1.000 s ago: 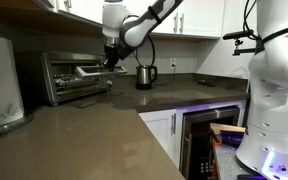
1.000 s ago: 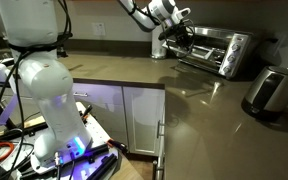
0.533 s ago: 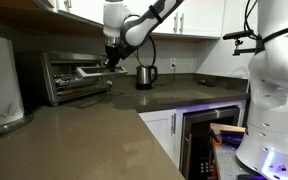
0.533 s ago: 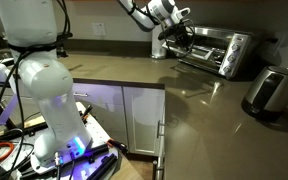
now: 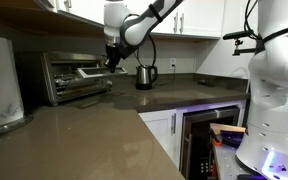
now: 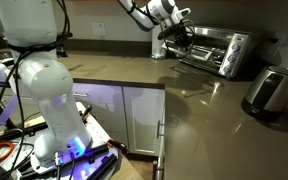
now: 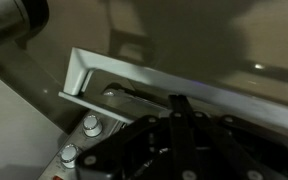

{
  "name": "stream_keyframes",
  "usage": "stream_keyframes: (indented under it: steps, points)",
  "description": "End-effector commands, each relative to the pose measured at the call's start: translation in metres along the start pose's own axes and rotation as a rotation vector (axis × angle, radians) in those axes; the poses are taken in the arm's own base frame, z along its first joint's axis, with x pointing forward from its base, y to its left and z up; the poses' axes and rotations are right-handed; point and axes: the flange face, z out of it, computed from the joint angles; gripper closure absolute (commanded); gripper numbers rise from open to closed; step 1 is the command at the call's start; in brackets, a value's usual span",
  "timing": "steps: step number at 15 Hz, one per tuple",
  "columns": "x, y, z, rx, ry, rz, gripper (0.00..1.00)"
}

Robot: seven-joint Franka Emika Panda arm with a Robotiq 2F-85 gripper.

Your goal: Open the toaster oven door

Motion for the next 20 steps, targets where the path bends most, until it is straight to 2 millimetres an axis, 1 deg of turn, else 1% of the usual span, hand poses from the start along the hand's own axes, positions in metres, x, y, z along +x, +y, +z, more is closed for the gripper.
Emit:
stream_keyframes:
  steps: [1, 7, 11, 20]
  points:
    - [-0.01, 0.003, -0.002, 0.037, -0.03, -0.018, 0.96]
    - [-0.016, 0.001, 0.003, 0.06, -0.059, -0.023, 0.96]
    - [-0.018, 0.003, 0.002, 0.056, -0.066, -0.024, 0.96]
    - [-0.021, 0.002, 0.004, 0.061, -0.081, -0.031, 0.96]
